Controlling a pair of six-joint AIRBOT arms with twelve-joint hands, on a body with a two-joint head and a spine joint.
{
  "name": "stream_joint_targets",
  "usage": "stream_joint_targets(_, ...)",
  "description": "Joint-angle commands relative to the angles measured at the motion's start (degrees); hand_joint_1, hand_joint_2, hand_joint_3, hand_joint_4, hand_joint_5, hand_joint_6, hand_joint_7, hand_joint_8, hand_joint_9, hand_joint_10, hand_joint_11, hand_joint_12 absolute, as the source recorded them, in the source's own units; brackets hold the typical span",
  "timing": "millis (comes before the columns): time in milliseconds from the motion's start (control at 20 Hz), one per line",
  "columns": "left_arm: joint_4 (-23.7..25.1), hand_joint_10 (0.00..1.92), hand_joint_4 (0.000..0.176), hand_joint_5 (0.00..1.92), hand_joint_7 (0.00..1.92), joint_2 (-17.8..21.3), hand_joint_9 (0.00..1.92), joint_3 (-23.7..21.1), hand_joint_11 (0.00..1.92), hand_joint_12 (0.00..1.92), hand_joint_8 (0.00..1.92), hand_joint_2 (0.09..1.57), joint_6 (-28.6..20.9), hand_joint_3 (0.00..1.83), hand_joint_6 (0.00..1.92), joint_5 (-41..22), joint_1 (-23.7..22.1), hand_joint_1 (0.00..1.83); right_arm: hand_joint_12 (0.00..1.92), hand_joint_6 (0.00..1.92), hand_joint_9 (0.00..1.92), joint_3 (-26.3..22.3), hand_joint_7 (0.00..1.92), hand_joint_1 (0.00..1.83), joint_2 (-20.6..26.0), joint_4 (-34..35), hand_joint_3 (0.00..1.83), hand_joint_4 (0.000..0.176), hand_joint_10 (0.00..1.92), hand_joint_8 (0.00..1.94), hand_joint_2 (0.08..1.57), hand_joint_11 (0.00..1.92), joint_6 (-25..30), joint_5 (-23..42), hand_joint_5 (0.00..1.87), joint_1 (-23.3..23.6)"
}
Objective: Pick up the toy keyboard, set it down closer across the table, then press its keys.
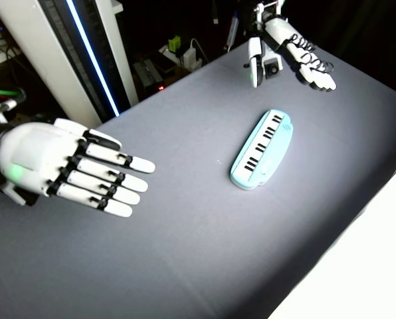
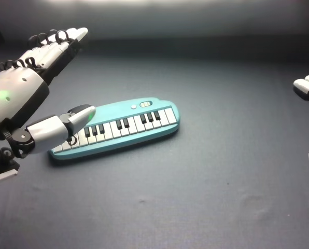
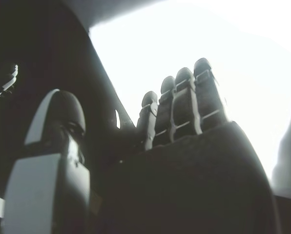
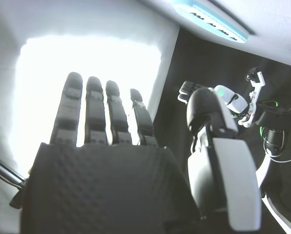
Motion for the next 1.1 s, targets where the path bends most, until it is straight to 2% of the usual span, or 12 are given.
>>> stream_joint_targets(0,0.5,0.00,0.000,0.00,0.00,-0.1,0.00,0.3,0.00,0.00,0.00,1.27,-0.3,0.01,0.00,-6.9,-0.4,0.72,0.00,0.00,0.00,0.3,0.00,0.32,0.0,-0.3,0.01,0.000,0.00,0.00,1.37,0.00,0.0,6.6,0.00,0.5)
stream_joint_targets(150,0.5,0.00,0.000,0.01,0.00,-0.2,0.00,0.5,0.00,0.00,0.00,1.26,-0.3,0.00,0.00,-6.2,-0.4,0.78,0.00,0.00,0.00,0.4,0.00,0.33,-0.3,-0.1,0.01,0.000,0.00,0.00,1.38,0.00,0.0,6.6,0.00,0.3)
stream_joint_targets(300,1.0,0.00,0.003,0.00,0.00,-0.4,0.00,1.4,0.00,0.00,0.00,1.21,-0.3,0.00,0.00,-2.3,-0.5,0.81,0.00,0.00,0.00,0.4,0.00,0.34,-0.4,0.6,0.00,0.000,0.00,0.00,1.38,0.00,0.0,6.6,0.00,-0.2)
stream_joint_targets(500,2.3,0.00,0.042,0.00,0.00,-1.4,0.00,4.7,0.00,0.00,0.00,1.06,0.8,0.00,0.00,9.2,-3.4,0.76,0.00,0.00,0.00,0.4,0.00,0.34,-0.4,1.5,0.00,0.000,0.00,0.00,1.38,0.00,0.0,6.7,0.00,-0.9)
stream_joint_targets(550,3.2,0.00,0.021,0.00,0.00,-2.4,0.00,6.6,0.00,0.00,0.00,1.03,0.9,0.00,0.00,14.1,-5.2,0.74,0.00,0.00,0.00,0.4,0.00,0.34,-0.4,2.0,0.00,0.000,0.00,0.00,1.38,0.00,0.0,6.7,0.00,-1.3)
stream_joint_targets(600,3.4,0.00,0.021,0.00,0.00,-2.8,0.00,7.3,0.00,0.00,0.00,1.03,1.1,0.00,0.00,15.8,-5.8,0.74,0.00,0.00,0.00,0.4,0.00,0.34,-0.4,2.2,0.00,0.000,0.00,0.00,1.38,0.00,0.0,6.7,0.00,-1.3)
stream_joint_targets(650,3.5,0.00,0.005,0.00,0.00,-3.6,0.00,8.4,0.00,0.00,0.00,1.01,1.7,0.00,0.00,18.6,-7.1,0.78,0.00,0.00,0.00,0.4,0.00,0.34,-0.5,2.4,0.00,0.000,0.00,0.00,1.38,0.00,0.0,6.7,0.00,-1.5)
stream_joint_targets(700,3.5,0.00,0.004,0.00,0.00,-4.3,0.00,9.5,0.00,0.00,0.00,1.01,2.5,0.00,0.00,21.4,-8.2,0.80,0.00,0.00,0.00,0.4,0.00,0.34,-0.5,2.5,0.00,0.000,0.00,0.00,1.38,0.00,0.0,6.7,0.00,-1.6)
stream_joint_targets(750,3.5,0.00,0.026,0.00,0.00,-5.0,0.00,10.6,0.00,0.00,0.00,0.99,2.9,0.00,0.00,23.8,-8.9,0.79,0.00,0.00,0.00,0.4,0.00,0.34,-0.6,2.7,0.00,0.000,0.00,0.00,1.38,0.00,0.0,6.7,0.00,-1.8)
stream_joint_targets(900,3.5,0.00,0.023,0.00,0.00,-7.3,0.00,13.5,0.00,0.00,0.00,0.95,5.0,0.00,0.00,30.5,-11.2,0.82,0.00,0.00,0.00,0.4,0.00,0.33,-0.6,3.0,0.00,0.000,0.00,0.00,1.38,0.00,0.0,6.7,0.00,-2.0)
stream_joint_targets(1000,3.5,0.00,0.028,0.00,0.00,-8.2,0.00,14.5,0.00,0.00,0.00,0.94,6.9,0.00,0.00,34.0,-12.2,0.79,0.00,0.00,0.00,0.4,0.00,0.33,-0.7,3.1,0.00,0.000,0.00,0.00,1.38,0.00,0.0,6.7,0.00,-2.1)
stream_joint_targets(1050,3.4,0.00,0.044,0.00,0.00,-8.7,0.00,15.0,0.00,0.00,0.00,0.94,8.0,0.00,0.00,35.4,-12.8,0.76,0.00,0.00,0.00,0.4,0.00,0.39,-0.7,3.1,0.00,0.000,0.00,0.00,1.38,0.00,0.1,6.7,0.00,-2.2)
